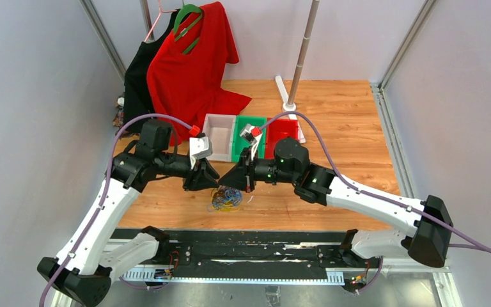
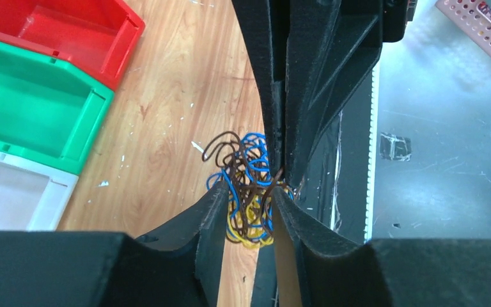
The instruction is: Untangle the cables
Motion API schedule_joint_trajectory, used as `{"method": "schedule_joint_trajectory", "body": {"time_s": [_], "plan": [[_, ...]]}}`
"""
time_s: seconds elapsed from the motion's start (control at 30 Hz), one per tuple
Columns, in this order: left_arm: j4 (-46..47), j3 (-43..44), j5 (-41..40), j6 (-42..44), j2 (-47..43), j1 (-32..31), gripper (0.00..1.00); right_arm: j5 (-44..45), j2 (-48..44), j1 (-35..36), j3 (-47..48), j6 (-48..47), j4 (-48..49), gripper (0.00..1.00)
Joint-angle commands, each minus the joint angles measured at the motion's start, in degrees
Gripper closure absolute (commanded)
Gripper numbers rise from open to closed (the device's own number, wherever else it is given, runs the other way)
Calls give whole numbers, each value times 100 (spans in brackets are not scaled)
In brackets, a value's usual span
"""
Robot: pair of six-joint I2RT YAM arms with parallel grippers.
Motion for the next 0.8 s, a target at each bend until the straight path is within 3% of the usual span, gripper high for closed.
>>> {"method": "schedule_joint_trajectory", "body": {"time_s": [0.0,0.33,0.4,0.53,0.7,0.77], "plan": [[-98,8,143,119,-77,-54,68,-449,142,66,221,112,200,99],[417,-108,-614,-548,-357,-51,94,-609,236,66,276,213,224,99],[691,-199,-701,-911,-420,-48,99,-575,255,61,284,229,258,99],[1129,-231,-1044,-2027,-543,-49,99,-63,291,66,337,165,125,99],[1152,-67,-2440,-2893,-797,-50,99,2062,110,164,241,-157,-306,52],[1064,-71,-2702,-3088,-875,-55,99,2594,74,267,133,-325,-141,41]]}}
